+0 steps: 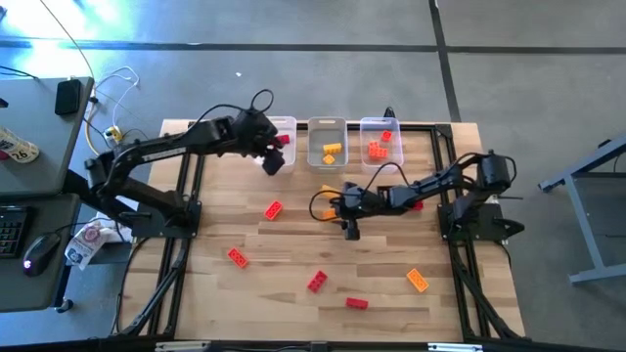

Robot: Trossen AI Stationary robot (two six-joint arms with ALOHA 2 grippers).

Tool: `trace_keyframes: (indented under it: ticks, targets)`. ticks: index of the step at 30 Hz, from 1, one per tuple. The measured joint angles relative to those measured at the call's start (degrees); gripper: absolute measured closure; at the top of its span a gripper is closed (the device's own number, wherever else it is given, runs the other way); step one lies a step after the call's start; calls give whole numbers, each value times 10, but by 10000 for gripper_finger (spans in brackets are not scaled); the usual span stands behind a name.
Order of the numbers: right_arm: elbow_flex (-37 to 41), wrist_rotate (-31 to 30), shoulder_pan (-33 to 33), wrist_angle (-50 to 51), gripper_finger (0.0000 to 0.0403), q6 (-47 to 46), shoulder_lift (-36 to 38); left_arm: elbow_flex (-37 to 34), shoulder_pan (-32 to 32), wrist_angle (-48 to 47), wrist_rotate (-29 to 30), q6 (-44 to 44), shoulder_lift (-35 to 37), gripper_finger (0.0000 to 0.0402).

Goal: Sort & place blocks by color
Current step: Put the yellow game piece into the gray bin

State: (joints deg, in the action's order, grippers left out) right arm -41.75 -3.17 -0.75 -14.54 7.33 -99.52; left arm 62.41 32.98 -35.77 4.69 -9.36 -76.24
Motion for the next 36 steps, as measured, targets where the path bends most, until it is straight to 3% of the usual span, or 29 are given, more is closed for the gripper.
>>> trace_keyframes:
  ticks: [10, 17, 36]
  targets:
    - [-38, 9, -1, 29, 195, -26, -52, 0, -63, -72, 4, -25, 72, 175]
    - [-44, 23, -2, 33, 290, -26, -52, 0, -103, -141, 8, -40, 81, 175]
    - [-71, 24, -9, 15, 290, -60, -50, -94, -201, -138, 66, -137, 80, 175]
